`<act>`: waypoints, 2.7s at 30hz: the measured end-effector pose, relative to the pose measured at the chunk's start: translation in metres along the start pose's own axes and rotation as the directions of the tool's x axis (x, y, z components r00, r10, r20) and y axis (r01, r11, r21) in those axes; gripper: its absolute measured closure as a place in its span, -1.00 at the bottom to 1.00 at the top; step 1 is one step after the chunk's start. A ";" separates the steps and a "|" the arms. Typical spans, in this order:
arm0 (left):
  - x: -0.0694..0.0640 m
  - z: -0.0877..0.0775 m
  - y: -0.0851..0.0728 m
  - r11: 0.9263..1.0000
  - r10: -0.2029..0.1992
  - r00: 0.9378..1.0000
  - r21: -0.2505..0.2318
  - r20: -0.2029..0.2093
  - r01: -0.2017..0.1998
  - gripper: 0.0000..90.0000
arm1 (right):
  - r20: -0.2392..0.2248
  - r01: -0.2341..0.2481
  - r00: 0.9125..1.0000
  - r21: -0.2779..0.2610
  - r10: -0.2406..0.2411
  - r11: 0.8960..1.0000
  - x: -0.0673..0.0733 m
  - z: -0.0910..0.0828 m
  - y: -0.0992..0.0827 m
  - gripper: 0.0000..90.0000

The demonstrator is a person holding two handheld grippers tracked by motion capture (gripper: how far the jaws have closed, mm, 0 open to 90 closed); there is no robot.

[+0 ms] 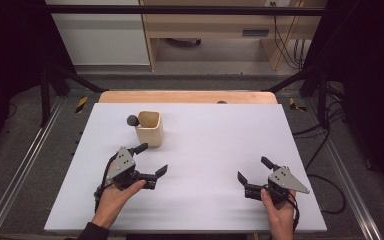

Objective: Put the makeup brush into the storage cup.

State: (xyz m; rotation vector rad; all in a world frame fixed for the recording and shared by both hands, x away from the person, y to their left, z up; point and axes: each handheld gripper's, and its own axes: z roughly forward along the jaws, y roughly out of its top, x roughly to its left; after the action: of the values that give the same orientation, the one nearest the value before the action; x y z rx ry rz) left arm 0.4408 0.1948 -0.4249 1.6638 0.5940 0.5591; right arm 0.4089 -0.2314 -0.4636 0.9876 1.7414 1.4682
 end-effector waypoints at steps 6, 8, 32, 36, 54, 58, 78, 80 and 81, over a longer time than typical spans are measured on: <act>0.003 -0.015 -0.002 1.000 0.010 1.000 -0.002 -0.013 -0.010 -0.95 | 0.000 -0.003 1.000 0.002 0.003 1.000 0.001 0.000 0.000 -0.93; 0.005 -0.020 -0.001 1.000 0.009 1.000 -0.008 -0.020 -0.009 -0.95 | 0.001 -0.001 1.000 0.001 0.001 1.000 0.001 -0.001 0.000 -0.93; 0.024 -0.065 0.005 0.997 0.018 0.995 -0.078 -0.101 -0.026 -0.96 | 0.007 -0.038 0.999 -0.021 0.039 0.999 0.002 -0.004 0.011 -0.96; 0.026 -0.071 0.000 0.996 0.008 0.994 -0.090 -0.109 -0.018 -0.96 | 0.021 -0.028 0.999 -0.015 0.028 0.999 -0.001 -0.003 0.016 -0.96; 0.047 -0.095 -0.018 0.991 0.015 0.983 -0.125 -0.183 -0.039 -0.96 | 0.050 0.038 0.998 -0.029 -0.037 0.999 -0.008 -0.008 0.020 -0.95; 0.048 -0.096 -0.022 0.992 0.010 0.977 -0.122 -0.212 -0.036 -0.96 | 0.060 0.034 0.998 -0.030 -0.033 0.999 -0.011 -0.011 0.018 -0.95; 0.045 -0.087 -0.047 0.996 0.020 0.983 -0.082 -0.181 -0.035 -0.96 | 0.085 0.017 0.996 -0.047 -0.013 0.999 -0.016 -0.017 0.002 -0.96; 0.045 -0.087 -0.048 0.996 0.017 0.984 -0.082 -0.179 -0.033 -0.96 | 0.087 0.019 0.996 -0.049 -0.014 0.999 -0.017 -0.017 0.001 -0.96; 0.045 -0.087 -0.048 0.996 0.015 0.984 -0.085 -0.178 -0.030 -0.96 | 0.088 0.012 0.996 -0.044 -0.008 0.999 -0.017 -0.017 0.000 -0.96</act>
State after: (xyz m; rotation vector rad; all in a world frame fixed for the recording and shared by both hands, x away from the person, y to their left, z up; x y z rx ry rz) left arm 0.4137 0.2957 -0.4569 1.5501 0.6708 0.7446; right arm 0.4026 -0.2544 -0.4603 1.0034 1.6422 1.4301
